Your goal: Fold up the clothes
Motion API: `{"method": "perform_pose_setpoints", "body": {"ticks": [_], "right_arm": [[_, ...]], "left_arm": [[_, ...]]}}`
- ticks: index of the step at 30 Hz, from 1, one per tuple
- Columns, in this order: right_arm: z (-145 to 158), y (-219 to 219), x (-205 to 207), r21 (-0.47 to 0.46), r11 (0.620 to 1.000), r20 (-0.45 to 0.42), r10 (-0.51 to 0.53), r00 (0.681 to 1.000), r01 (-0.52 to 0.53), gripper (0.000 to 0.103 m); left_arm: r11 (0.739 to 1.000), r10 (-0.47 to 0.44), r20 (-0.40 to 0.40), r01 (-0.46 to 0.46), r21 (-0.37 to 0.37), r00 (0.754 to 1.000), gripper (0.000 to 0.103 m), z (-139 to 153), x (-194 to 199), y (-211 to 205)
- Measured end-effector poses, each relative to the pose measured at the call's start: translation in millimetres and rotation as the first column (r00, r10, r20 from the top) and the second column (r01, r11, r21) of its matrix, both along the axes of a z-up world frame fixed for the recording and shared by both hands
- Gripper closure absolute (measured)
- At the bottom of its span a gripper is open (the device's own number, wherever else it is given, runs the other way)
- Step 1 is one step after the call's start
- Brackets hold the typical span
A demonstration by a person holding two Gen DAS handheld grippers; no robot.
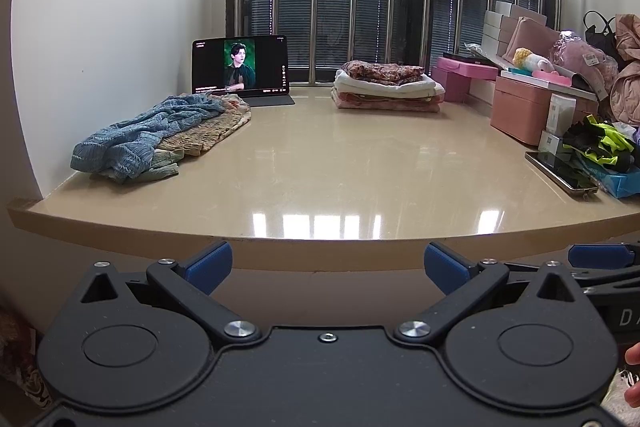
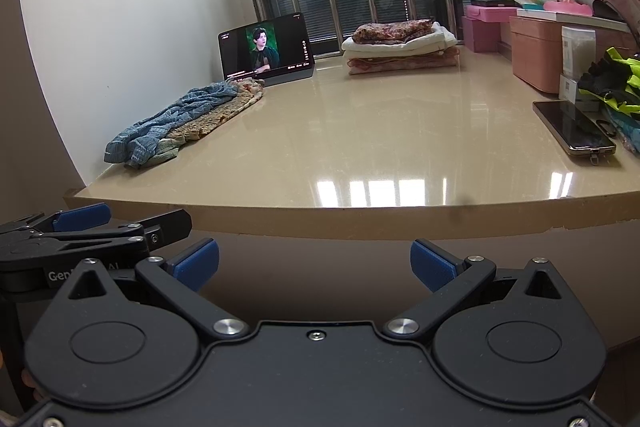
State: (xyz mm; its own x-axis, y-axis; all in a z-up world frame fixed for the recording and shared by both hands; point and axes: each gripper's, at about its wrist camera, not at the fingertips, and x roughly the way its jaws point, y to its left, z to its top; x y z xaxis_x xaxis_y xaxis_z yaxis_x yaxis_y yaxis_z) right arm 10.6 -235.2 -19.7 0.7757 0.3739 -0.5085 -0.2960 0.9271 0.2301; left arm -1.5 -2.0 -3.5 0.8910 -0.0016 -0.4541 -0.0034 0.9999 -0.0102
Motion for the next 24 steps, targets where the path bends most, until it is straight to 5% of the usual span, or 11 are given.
{"method": "perform_pose_setpoints", "body": {"ticks": [24], "right_arm": [[-0.9, -0.4, 2.1, -0.002, 1.0, -0.013, 0.001, 1.0, -0.001, 0.0]], "left_arm": [[1.0, 0.002, -0.011, -0.002, 0.001, 1.0, 0.0, 0.8, 0.3, -1.0]]}}
